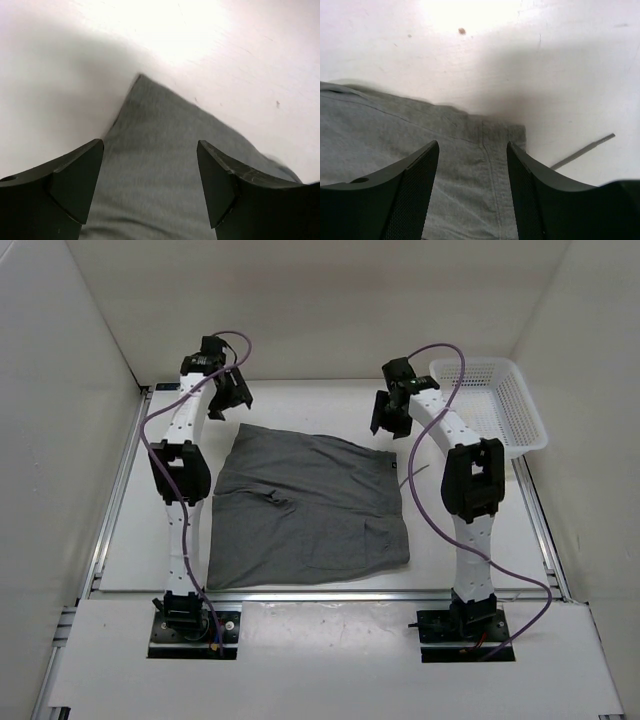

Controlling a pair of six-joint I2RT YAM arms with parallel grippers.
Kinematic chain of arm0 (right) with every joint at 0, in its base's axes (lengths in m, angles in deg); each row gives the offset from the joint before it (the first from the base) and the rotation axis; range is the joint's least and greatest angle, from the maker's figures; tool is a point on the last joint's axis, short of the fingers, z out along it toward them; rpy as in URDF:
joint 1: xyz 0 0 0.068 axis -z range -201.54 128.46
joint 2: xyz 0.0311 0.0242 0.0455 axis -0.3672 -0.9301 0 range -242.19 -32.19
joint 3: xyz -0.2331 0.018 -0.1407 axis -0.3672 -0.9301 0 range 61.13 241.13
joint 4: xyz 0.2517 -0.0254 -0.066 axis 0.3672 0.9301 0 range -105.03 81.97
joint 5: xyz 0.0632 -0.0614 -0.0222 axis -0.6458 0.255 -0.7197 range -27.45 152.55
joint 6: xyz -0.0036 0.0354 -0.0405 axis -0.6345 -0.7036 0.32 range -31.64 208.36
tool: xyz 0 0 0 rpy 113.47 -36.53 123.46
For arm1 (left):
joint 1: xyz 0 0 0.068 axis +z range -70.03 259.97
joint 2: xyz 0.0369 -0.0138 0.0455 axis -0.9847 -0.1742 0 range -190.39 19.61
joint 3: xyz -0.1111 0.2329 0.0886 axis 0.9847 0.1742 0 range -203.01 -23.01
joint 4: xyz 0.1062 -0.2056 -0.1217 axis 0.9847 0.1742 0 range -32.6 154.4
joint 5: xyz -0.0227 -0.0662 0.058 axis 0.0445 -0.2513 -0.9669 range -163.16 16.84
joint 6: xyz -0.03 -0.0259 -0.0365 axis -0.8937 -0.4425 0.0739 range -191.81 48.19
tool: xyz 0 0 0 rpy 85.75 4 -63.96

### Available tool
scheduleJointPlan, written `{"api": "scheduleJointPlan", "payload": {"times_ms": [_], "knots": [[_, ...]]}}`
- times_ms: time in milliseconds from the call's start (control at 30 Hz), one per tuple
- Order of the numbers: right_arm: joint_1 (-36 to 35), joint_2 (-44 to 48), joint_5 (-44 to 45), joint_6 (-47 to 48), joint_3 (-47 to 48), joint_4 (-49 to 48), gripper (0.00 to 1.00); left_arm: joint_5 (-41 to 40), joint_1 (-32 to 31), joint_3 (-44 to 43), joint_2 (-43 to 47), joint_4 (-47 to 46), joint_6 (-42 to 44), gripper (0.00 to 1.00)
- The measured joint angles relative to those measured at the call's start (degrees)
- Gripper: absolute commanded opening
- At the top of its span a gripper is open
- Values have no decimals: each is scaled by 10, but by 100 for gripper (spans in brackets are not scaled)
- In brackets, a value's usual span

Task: Fold and stack the shorts
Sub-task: Fold the shorts

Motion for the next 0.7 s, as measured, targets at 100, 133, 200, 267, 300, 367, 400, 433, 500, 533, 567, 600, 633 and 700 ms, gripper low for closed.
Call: {"api": "scheduleJointPlan", "payload": {"times_ms": [100,133,200,267,300,367,400,433,500,533,567,600,633,700], "knots": [[0,-6,0,0,21,4,63,0,1,-24,-48,-15,0,90],[0,-8,0,0,23,6,63,-1,1,-33,-67,-18,0,90],[0,-12,-1,1,24,10,63,-4,0,-57,-113,-24,0,91],[0,-17,-1,2,24,18,63,-16,-2,-71,-147,-35,4,89],[0,-18,0,3,23,20,63,-20,-4,-78,-148,-34,6,88],[0,-18,0,6,22,24,63,-24,-7,-84,-147,-52,8,85],[1,-18,0,7,21,26,63,-24,-8,-84,-147,-56,8,81],[1,-18,0,9,20,27,63,-24,-9,-84,-148,-57,9,76],[4,-18,0,11,19,30,63,-21,-12,-84,-151,-60,13,63],[7,-18,-1,12,19,31,63,-19,-12,-83,-152,-61,13,59],[10,-18,-1,13,19,30,63,-16,-14,-81,-153,-62,17,57],[14,-18,-1,13,19,30,64,-12,-14,-79,-153,-63,19,57],[17,-18,-1,13,19,30,64,-9,-15,-75,-153,-64,22,53],[26,-18,-1,13,19,31,72,-7,-15,-70,-153,-67,25,42]]}}
